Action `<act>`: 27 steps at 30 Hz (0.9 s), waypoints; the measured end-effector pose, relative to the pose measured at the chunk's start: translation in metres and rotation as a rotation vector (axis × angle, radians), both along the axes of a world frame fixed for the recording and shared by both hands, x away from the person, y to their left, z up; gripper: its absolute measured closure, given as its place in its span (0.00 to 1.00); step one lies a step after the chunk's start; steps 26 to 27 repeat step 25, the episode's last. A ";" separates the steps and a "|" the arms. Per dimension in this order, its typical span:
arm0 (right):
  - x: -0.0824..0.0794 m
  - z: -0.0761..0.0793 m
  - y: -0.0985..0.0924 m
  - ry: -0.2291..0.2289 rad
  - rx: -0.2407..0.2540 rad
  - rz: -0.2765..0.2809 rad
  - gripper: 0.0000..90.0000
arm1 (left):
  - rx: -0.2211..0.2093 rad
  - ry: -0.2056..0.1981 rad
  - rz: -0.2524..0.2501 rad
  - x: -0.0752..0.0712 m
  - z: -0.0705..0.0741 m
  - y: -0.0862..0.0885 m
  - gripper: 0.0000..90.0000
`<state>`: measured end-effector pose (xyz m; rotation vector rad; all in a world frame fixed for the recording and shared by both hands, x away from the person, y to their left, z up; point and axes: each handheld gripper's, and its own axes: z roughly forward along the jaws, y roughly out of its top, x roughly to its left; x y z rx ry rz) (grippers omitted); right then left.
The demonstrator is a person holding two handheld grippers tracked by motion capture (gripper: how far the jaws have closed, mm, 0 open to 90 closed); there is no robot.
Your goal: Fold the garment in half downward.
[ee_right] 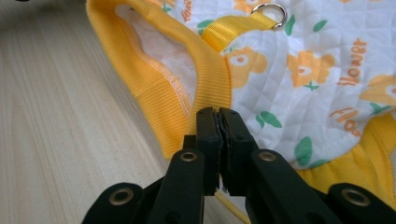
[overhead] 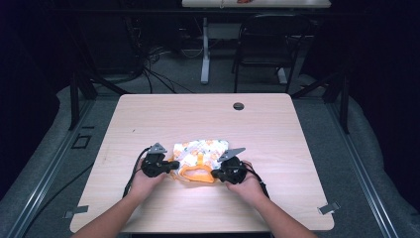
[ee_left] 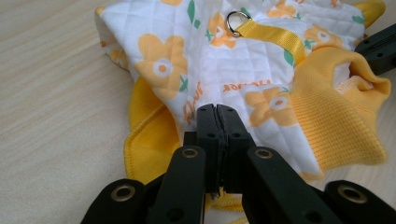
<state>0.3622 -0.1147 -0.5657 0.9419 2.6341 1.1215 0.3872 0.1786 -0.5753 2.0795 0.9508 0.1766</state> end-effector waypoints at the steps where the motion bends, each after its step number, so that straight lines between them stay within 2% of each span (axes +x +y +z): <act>1: -0.001 0.002 0.000 -0.005 0.004 -0.001 0.96 | 0.002 -0.007 -0.005 0.000 0.002 0.001 0.98; 6: -0.009 0.013 -0.001 -0.040 0.029 0.010 0.95 | -0.012 -0.033 0.000 -0.008 0.011 0.002 0.97; 12: -0.020 0.023 -0.009 -0.072 0.029 0.008 0.94 | -0.021 -0.071 -0.015 -0.021 0.026 0.008 0.95; 15: -0.026 0.026 -0.016 -0.085 0.030 0.002 0.93 | -0.041 -0.078 -0.014 -0.029 0.031 0.012 0.94; 22: -0.039 0.027 -0.031 -0.114 0.017 -0.035 0.81 | -0.039 -0.097 -0.019 -0.047 0.031 0.023 0.79; 25: -0.046 0.024 -0.034 -0.124 -0.002 -0.036 0.78 | -0.015 -0.109 -0.020 -0.054 0.028 0.028 0.76; 27: -0.046 0.024 -0.034 -0.124 -0.002 -0.036 0.78 | -0.015 -0.109 -0.020 -0.054 0.028 0.028 0.76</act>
